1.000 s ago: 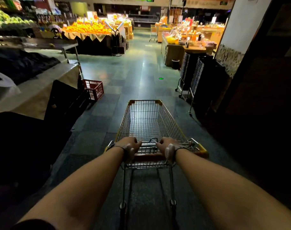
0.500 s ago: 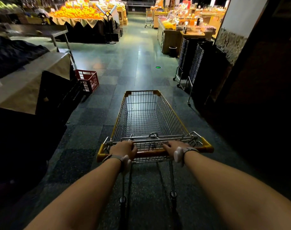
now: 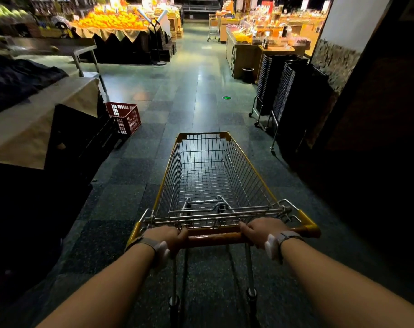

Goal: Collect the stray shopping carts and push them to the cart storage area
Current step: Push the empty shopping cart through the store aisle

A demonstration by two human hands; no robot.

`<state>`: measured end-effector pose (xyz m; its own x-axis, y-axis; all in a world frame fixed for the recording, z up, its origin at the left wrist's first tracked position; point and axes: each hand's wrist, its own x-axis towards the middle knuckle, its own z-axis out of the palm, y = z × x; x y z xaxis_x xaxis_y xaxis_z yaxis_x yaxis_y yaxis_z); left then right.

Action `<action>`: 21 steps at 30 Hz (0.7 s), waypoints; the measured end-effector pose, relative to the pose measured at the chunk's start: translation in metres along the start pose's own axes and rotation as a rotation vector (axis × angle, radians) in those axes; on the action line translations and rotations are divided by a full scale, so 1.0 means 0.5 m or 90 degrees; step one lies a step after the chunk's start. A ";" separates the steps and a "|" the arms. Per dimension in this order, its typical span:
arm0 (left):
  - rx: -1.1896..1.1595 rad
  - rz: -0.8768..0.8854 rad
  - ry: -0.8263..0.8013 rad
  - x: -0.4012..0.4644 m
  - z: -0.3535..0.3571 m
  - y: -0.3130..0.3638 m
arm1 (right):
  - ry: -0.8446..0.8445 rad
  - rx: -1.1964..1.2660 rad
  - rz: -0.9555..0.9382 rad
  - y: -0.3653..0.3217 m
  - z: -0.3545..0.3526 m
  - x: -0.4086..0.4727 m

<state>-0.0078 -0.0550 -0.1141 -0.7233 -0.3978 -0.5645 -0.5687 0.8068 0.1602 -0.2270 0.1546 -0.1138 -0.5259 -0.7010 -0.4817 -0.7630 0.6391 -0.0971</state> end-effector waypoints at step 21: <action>-0.067 -0.075 0.384 0.184 -0.078 -0.091 | 0.286 0.117 0.039 0.000 -0.055 0.189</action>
<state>-0.0636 -0.1455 -0.1417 -0.7302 -0.6825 -0.0311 -0.6710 0.7078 0.2208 -0.2868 0.0797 -0.1354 -0.7092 -0.7013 -0.0718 -0.6675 0.7008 -0.2515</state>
